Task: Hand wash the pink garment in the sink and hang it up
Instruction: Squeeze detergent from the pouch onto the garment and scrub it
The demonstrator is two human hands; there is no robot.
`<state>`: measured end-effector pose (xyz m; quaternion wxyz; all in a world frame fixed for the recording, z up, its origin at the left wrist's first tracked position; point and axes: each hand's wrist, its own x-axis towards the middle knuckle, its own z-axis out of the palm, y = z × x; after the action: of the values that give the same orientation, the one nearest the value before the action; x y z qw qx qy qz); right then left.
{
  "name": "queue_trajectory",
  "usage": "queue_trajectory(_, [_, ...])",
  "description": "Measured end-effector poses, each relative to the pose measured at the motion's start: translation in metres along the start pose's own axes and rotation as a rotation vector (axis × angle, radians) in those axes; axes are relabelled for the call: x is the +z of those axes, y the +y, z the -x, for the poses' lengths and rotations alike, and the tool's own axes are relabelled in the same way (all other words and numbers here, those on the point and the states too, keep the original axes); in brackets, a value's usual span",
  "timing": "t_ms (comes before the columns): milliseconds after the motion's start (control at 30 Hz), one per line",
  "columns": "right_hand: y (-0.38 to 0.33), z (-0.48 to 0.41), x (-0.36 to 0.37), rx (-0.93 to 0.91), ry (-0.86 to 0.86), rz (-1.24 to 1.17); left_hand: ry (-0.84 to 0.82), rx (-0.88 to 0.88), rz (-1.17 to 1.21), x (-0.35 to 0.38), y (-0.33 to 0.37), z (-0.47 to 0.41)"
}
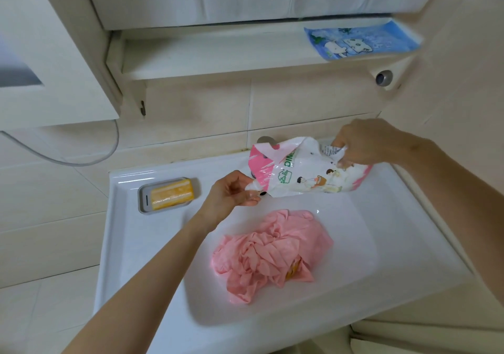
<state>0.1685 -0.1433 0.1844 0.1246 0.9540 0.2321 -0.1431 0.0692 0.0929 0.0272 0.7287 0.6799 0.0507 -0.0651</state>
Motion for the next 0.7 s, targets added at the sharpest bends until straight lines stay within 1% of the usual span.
queue_trajectory(133, [0.01, 0.001, 0.013, 0.041, -0.035, -0.122, -0.053, -0.025, -0.021, 0.0, 0.001, 0.001])
queue_trajectory(233, [0.013, 0.005, 0.015, 0.031, -0.021, -0.104, -0.153, -0.068, -0.04, 0.0, 0.002, 0.001])
queue_trajectory(300, [0.013, 0.007, 0.015, 0.022, -0.011, -0.095, -0.178, -0.079, -0.028, 0.0, 0.003, 0.002])
queue_trajectory(567, [0.019, 0.011, 0.013, 0.052, -0.018, -0.201, -0.097, -0.034, 0.116, 0.004, 0.006, 0.01])
queue_trajectory(700, [0.022, 0.015, 0.013, 0.05, -0.044, -0.33, -0.077, -0.026, 0.15, 0.003, 0.009, 0.011])
